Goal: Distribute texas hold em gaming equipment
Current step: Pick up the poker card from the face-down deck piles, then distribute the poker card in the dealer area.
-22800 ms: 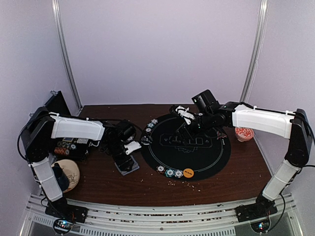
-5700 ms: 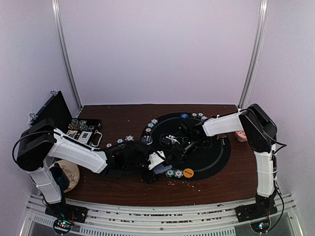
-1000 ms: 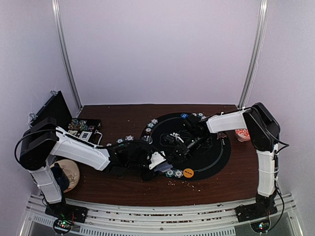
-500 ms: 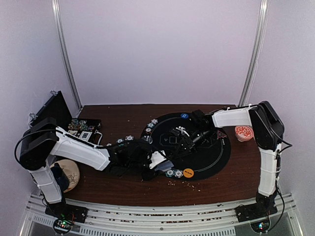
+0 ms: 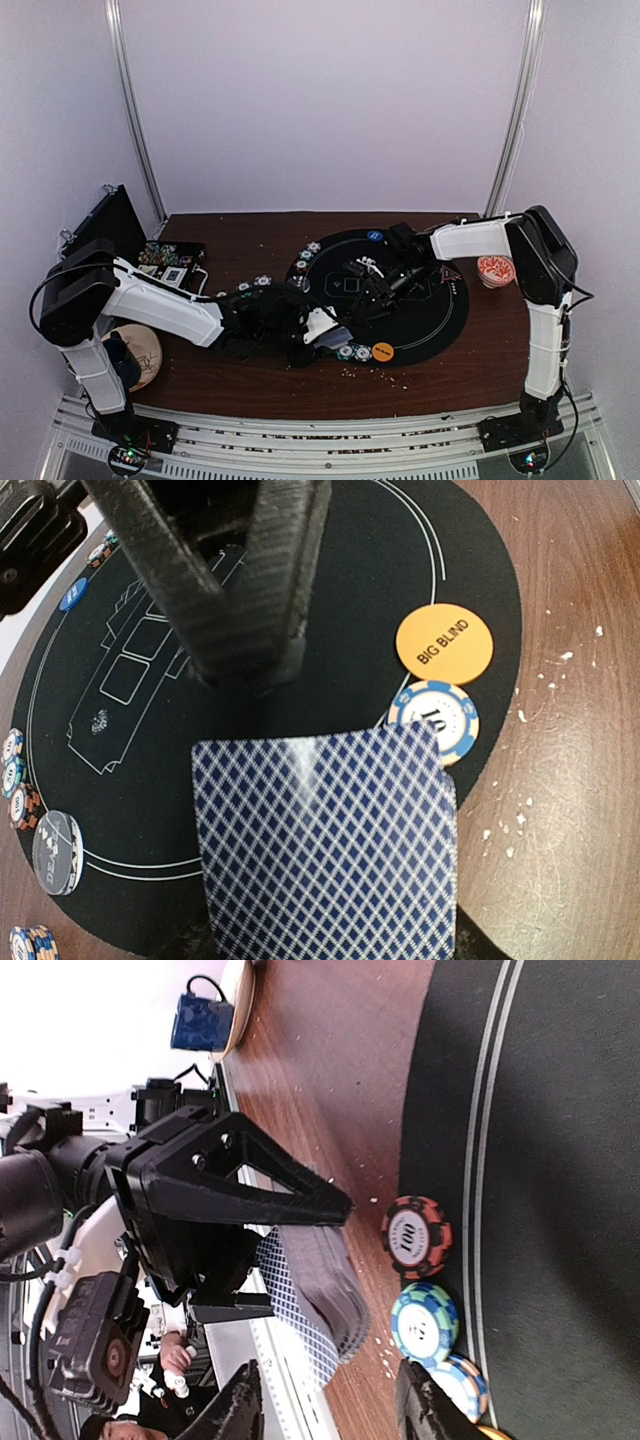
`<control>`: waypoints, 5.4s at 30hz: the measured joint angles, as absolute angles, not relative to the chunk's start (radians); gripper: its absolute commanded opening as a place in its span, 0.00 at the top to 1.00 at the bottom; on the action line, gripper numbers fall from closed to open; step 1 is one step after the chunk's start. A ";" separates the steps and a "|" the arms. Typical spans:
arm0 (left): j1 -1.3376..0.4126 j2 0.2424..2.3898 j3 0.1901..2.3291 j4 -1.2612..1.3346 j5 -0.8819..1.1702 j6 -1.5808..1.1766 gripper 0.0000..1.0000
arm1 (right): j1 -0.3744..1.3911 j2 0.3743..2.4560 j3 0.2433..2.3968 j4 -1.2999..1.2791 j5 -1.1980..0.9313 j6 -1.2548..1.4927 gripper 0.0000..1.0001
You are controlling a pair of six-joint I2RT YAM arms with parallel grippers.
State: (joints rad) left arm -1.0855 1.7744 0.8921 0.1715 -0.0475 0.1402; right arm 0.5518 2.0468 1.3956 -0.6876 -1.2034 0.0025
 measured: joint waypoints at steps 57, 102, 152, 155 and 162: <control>-1.081 1.758 0.859 0.172 -0.046 0.137 0.87 | 0.598 2.072 1.425 -0.725 -1.175 -0.028 1.00; -1.031 1.631 0.911 -0.026 -0.108 0.053 0.87 | 0.466 2.234 1.647 -0.450 -1.002 0.253 1.00; -1.026 1.582 0.911 -0.024 -0.136 0.020 0.87 | 0.611 2.354 1.584 -0.113 -0.977 0.551 1.00; -1.026 1.582 0.911 -0.024 -0.136 0.020 0.87 | 0.612 2.354 1.582 -0.088 -0.963 0.575 0.98; -1.026 1.583 0.911 -0.024 -0.136 0.020 0.87 | 0.618 2.354 1.582 -0.062 -0.953 0.595 0.74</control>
